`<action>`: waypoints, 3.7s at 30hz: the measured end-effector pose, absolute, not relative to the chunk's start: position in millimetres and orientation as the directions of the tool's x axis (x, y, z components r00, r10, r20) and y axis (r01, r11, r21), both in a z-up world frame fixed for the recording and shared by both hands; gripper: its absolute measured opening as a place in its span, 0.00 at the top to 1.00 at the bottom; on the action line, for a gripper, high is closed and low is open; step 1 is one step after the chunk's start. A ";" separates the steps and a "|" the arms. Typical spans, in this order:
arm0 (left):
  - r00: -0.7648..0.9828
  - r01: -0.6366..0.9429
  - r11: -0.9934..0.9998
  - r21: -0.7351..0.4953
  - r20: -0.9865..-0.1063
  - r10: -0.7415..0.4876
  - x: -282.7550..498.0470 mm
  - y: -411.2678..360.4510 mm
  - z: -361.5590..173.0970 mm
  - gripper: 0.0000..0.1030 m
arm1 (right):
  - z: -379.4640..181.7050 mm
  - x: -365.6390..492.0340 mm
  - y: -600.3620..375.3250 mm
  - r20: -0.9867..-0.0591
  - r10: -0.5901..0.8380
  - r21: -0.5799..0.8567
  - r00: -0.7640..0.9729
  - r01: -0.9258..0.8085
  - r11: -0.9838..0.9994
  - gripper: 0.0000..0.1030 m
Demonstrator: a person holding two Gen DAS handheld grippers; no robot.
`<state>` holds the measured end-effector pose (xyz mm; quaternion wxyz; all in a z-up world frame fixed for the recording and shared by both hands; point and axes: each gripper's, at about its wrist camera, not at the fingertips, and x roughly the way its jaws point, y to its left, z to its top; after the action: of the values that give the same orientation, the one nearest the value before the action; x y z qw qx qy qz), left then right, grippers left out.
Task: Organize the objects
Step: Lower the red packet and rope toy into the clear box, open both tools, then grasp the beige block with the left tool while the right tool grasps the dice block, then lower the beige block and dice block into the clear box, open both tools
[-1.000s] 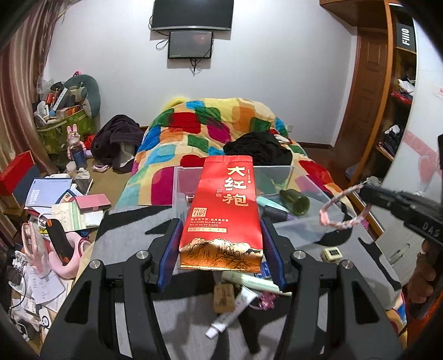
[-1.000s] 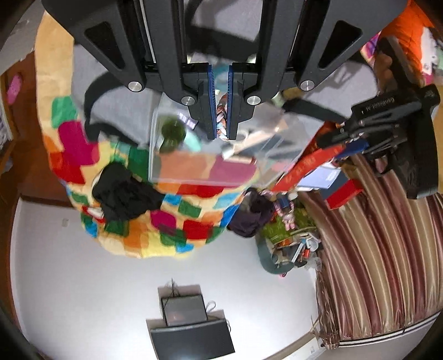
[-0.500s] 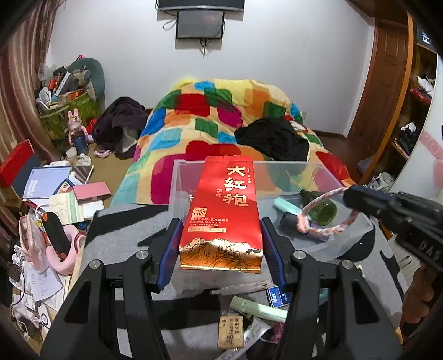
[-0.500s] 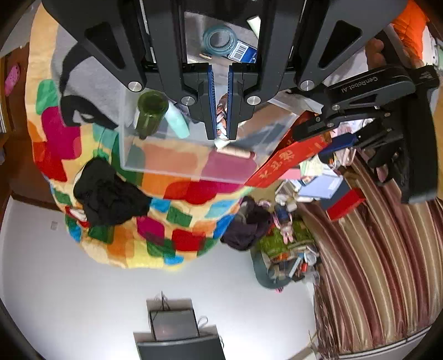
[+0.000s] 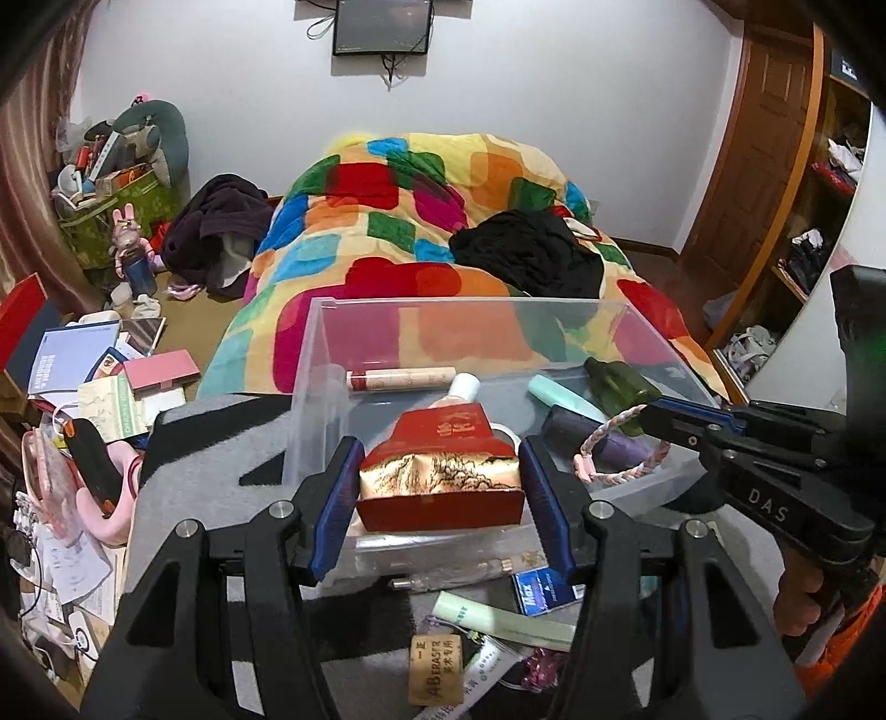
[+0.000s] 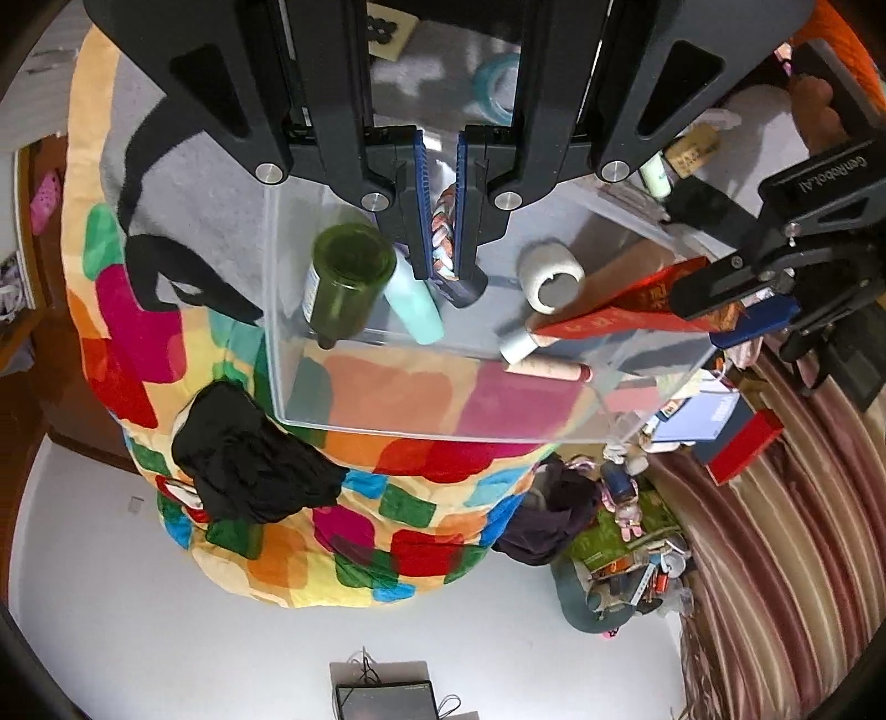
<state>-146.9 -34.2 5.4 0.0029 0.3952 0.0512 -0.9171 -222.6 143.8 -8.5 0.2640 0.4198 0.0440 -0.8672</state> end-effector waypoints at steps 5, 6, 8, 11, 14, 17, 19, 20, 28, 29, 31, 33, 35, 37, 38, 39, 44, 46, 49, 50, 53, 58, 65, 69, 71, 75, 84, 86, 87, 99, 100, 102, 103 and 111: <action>-0.702 0.043 -0.995 -0.085 -0.711 0.030 -138.0 -32.7 14.7 0.37 | 0.1 -210.1 146.1 -0.737 -0.407 0.107 -0.539 0.502 -0.858 0.68; -0.707 0.041 -0.996 -0.083 -0.706 0.030 -135.7 -32.6 17.0 0.36 | 2.6 -207.4 146.9 -0.730 -0.408 0.101 -0.548 0.504 -0.858 0.62; -0.720 0.037 -0.996 -0.079 -0.694 0.028 -128.5 -31.5 23.4 0.32 | 7.8 -200.4 148.8 -0.717 -0.405 0.081 -0.567 0.509 -0.857 0.58; -0.734 0.035 -0.997 -0.075 -0.679 0.026 -119.4 -31.3 30.3 0.23 | 14.8 -188.7 152.2 -0.703 -0.398 0.052 -0.589 0.515 -0.855 0.48; -0.749 0.028 -0.997 -0.072 -0.662 0.027 -107.6 -32.2 36.7 0.18 | 19.0 -180.9 158.1 -0.691 -0.409 0.057 -0.596 0.519 -0.853 0.40; -0.751 0.018 -0.999 -0.049 -0.660 0.019 -96.4 -31.4 37.5 0.17 | 20.7 -173.0 166.5 -0.683 -0.406 0.049 -0.607 0.516 -0.855 0.36; -0.747 0.016 -0.999 -0.029 -0.665 0.007 -89.8 -31.4 34.5 0.17 | 19.8 -169.3 172.6 -0.683 -0.400 0.047 -0.612 0.510 -0.859 0.32; -0.742 0.014 -1.000 -0.018 -0.670 0.001 -86.0 -31.7 31.3 0.17 | 18.8 -167.5 176.2 -0.683 -0.400 0.051 -0.611 0.507 -0.861 0.31; -0.675 0.012 -1.000 -0.013 -0.738 0.001 -69.1 -38.0 -6.1 0.17 | -2.3 -163.5 197.5 -0.724 -0.371 0.078 -0.582 0.465 -0.882 0.30; -0.663 0.017 -1.000 -0.009 -0.748 -0.004 -68.5 -38.9 -12.4 0.17 | -6.6 -162.9 199.3 -0.731 -0.365 0.078 -0.576 0.461 -0.884 0.30; -0.651 0.035 -0.999 -0.006 -0.759 -0.018 -66.5 -40.9 -20.8 0.17 | -17.0 -162.0 204.2 -0.746 -0.357 0.082 -0.562 0.454 -0.887 0.30; -0.640 0.047 -0.999 -0.020 -0.768 -0.014 -65.8 -44.8 -28.2 0.17 | -27.3 -161.9 207.8 -0.763 -0.351 0.093 -0.543 0.446 -0.890 0.30; -0.622 0.057 -0.997 -0.048 -0.783 0.002 -65.9 -48.6 -36.9 0.20 | -38.3 -162.4 209.3 -0.781 -0.342 0.102 -0.522 0.434 -0.895 0.30; -0.607 0.057 -0.996 -0.068 -0.794 0.020 -66.6 -49.5 -42.1 0.29 | -48.8 -164.6 208.5 -0.801 -0.327 0.106 -0.501 0.419 -0.902 0.30; -0.599 0.055 -0.995 -0.082 -0.800 0.033 -67.4 -50.1 -44.6 0.30 | -52.9 -165.1 208.2 -0.807 -0.323 0.108 -0.494 0.414 -0.904 0.30; -0.594 0.053 -0.994 -0.092 -0.803 0.043 -67.4 -50.2 -47.2 0.33 | -56.4 -166.1 207.7 -0.812 -0.321 0.113 -0.488 0.409 -0.906 0.30; -0.573 0.043 -0.991 -0.127 -0.816 0.080 -71.6 -48.4 -55.7 0.41 | -62.4 -167.0 203.3 -0.821 -0.324 0.118 -0.470 0.415 -0.902 0.44; -0.569 0.039 -0.986 -0.162 -0.815 0.111 -73.6 -49.0 -57.2 0.45 | -64.2 -166.6 201.5 -0.826 -0.316 0.111 -0.467 0.415 -0.903 0.54; -0.568 0.032 -0.980 -0.196 -0.811 0.143 -75.7 -49.0 -57.9 0.54 | -64.7 -165.3 199.7 -0.826 -0.304 0.095 -0.475 0.415 -0.905 0.64; -0.567 0.026 -0.976 -0.215 -0.807 0.163 -76.5 -48.8 -58.1 0.57 | -64.6 -165.3 199.0 -0.825 -0.307 0.096 -0.474 0.417 -0.904 0.64; -0.569 0.010 -0.970 -0.244 -0.799 0.195 -77.3 -47.3 -56.1 0.74 | -63.6 -163.6 197.5 -0.820 -0.301 0.086 -0.487 0.415 -0.906 0.64; -0.581 0.022 -0.977 -0.213 -0.798 0.161 -73.0 -48.0 -53.2 0.78 | -58.9 -156.1 196.1 -0.801 -0.324 0.093 -0.503 0.430 -0.898 0.64; -0.620 0.045 -0.983 -0.179 -0.776 0.113 -58.2 -52.6 -40.6 0.78 | -46.8 -144.4 187.4 -0.775 -0.363 0.099 -0.517 0.468 -0.878 0.64; -0.659 0.048 -0.979 -0.196 -0.743 0.116 -55.3 -55.8 -25.6 0.78 | -37.3 -141.3 185.6 -0.754 -0.391 0.125 -0.528 0.470 -0.874 0.64; -0.682 0.046 -0.975 -0.215 -0.720 0.127 -55.9 -56.7 -16.5 0.78 | -32.2 -140.4 183.4 -0.741 -0.414 0.149 -0.528 0.471 -0.869 0.64; -0.716 0.043 -0.972 -0.231 -0.686 0.131 -60.0 -57.7 -0.9 0.78 | -21.1 -140.5 177.3 -0.717 -0.442 0.170 -0.539 0.480 -0.861 0.64; -0.738 0.041 -0.980 -0.193 -0.667 0.100 -88.0 -54.6 19.1 0.78 | 3.6 -157.4 162.1 -0.667 -0.482 0.202 -0.568 0.485 -0.851 0.64; -0.741 0.044 -0.980 -0.192 -0.665 0.097 -93.3 -55.4 20.9 0.78 | 6.2 -163.5 160.6 -0.664 -0.483 0.206 -0.571 0.481 -0.852 0.64; -0.742 0.044 -0.980 -0.193 -0.663 0.097 -96.5 -56.1 21.8 0.78 | 7.6 -167.4 160.0 -0.662 -0.487 0.211 -0.570 0.481 -0.851 0.64; -0.698 0.064 -0.980 -0.186 -0.710 0.089 -143.9 -59.5 4.6 0.78 | -2.6 -213.2 146.2 -0.714 -0.439 0.203 -0.546 0.438 -0.876 0.64; -0.687 0.066 -0.981 -0.185 -0.721 0.089 -149.2 -58.9 0.8 0.78 | -5.0 -216.4 144.9 -0.720 -0.438 0.207 -0.538 0.435 -0.876 0.64; -0.671 0.063 -0.981 -0.184 -0.736 0.095 -155.9 -56.7 -5.0 0.78 | -9.3 -221.1 142.5 -0.732 -0.428 0.205 -0.530 0.428 -0.880 0.64; -0.662 0.063 -0.982 -0.180 -0.743 0.093 -159.0 -55.3 -7.8 0.78 | -11.6 -223.2 141.1 -0.739 -0.422 0.201 -0.526 0.426 -0.882 0.64; -0.663 0.032 -0.985 -0.171 -0.741 0.107 -155.4 -45.7 -6.4 0.77 | -18.1 -223.7 131.6 -0.761 -0.395 0.161 -0.515 0.440 -0.884 0.64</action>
<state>-155.4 -45.7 -6.4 -0.0206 0.4097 0.0847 -0.9080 -223.7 131.6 -18.1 0.2398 0.4303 0.0263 -0.8698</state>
